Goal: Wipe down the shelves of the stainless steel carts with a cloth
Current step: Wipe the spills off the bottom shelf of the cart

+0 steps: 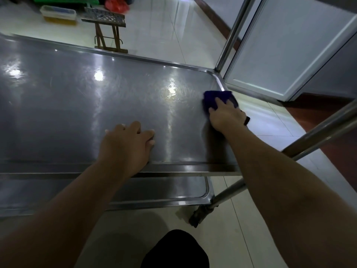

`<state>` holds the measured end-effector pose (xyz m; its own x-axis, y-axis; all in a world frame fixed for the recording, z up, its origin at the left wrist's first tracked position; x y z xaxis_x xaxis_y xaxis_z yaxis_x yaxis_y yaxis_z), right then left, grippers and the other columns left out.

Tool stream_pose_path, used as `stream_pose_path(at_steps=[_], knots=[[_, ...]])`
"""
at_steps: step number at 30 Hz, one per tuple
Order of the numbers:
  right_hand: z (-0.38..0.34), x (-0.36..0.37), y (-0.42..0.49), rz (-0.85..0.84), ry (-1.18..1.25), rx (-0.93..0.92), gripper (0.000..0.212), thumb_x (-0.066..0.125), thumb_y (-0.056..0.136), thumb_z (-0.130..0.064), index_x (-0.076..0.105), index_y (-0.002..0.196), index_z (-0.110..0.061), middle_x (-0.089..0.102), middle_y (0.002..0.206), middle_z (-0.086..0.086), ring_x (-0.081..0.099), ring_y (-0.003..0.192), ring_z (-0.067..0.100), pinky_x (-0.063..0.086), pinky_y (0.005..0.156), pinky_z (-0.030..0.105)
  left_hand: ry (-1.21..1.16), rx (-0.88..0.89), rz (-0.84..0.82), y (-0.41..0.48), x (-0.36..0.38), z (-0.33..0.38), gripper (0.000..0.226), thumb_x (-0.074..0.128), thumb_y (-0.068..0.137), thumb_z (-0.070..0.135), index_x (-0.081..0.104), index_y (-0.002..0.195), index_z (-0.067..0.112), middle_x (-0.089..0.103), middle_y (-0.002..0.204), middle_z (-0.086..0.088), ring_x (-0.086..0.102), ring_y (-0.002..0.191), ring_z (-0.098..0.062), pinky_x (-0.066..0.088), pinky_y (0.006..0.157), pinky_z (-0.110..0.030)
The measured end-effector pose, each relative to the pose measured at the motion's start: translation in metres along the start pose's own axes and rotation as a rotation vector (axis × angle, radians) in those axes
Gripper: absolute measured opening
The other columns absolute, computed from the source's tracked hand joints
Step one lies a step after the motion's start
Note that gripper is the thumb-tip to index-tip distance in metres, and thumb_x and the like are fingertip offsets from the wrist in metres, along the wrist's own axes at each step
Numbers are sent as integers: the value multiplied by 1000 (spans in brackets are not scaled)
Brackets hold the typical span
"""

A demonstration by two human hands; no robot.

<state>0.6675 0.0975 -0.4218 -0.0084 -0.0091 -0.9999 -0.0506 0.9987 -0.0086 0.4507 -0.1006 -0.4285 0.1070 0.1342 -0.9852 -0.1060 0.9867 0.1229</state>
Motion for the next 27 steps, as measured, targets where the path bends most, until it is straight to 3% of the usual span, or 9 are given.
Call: stream_pose_path(at_steps=[3, 5, 10, 16, 19, 23, 27], knots=[[-21, 8, -27, 56, 70, -344, 53, 32, 95, -51, 23, 146, -37, 26, 154, 3, 35, 134, 30, 31, 104, 46, -20, -16, 3, -2, 0, -1, 38, 35, 95, 40, 57, 124, 29, 55, 112, -5, 52, 97, -35, 46, 87, -52], [-10, 9, -35, 38, 133, -432, 51, 35, 95, -51, 25, 145, -41, 26, 154, -3, 36, 134, 26, 32, 105, 47, -27, -12, -6, -4, 0, -2, 40, 33, 95, 41, 56, 125, 29, 55, 114, -4, 52, 100, -35, 45, 89, -50], [12, 3, -54, 18, 98, -64, 52, 32, 97, -49, 21, 146, -37, 25, 154, 2, 34, 133, 33, 33, 104, 53, -42, -18, -92, -2, -2, -1, 40, 28, 96, 43, 48, 129, 34, 50, 125, -2, 48, 111, -31, 40, 98, -52], [3, 3, -133, -28, 225, -400, 47, 43, 93, -52, 35, 138, -46, 34, 150, -6, 39, 130, 26, 33, 105, 50, -82, 30, -109, -8, -9, -11, 36, 32, 95, 42, 54, 121, 29, 51, 129, -2, 49, 113, -28, 41, 93, -43], [27, -4, -139, -39, 178, -167, 47, 41, 95, -48, 32, 140, -44, 32, 151, -4, 38, 131, 27, 35, 103, 50, -203, 46, -161, -11, -18, -23, 30, 42, 93, 41, 59, 110, 23, 56, 123, -2, 52, 108, -24, 39, 84, -33], [10, -4, -151, 5, 11, 77, 49, 33, 96, -47, 27, 144, -37, 33, 151, 2, 40, 130, 31, 31, 104, 54, -401, 92, -181, -33, -36, -43, 26, 52, 86, 52, 53, 82, 27, 55, 92, 5, 54, 89, -21, 42, 75, -33], [-41, -2, -181, 76, 37, 58, 48, 34, 94, -49, 35, 141, -37, 41, 143, 1, 47, 120, 31, 28, 100, 52, -129, 50, -37, -69, -40, -84, 54, 54, 70, 71, 61, 100, 27, 59, 106, 1, 50, 101, -27, 45, 81, -39]])
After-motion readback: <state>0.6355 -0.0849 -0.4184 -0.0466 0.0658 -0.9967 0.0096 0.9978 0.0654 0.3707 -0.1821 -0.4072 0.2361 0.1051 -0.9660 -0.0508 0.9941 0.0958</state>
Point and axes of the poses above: each hand's wrist, its own y-axis towards the middle knuckle, its own x-axis out of the palm, z = x × y, the point moved 1 cm from there along y, towards the middle knuckle
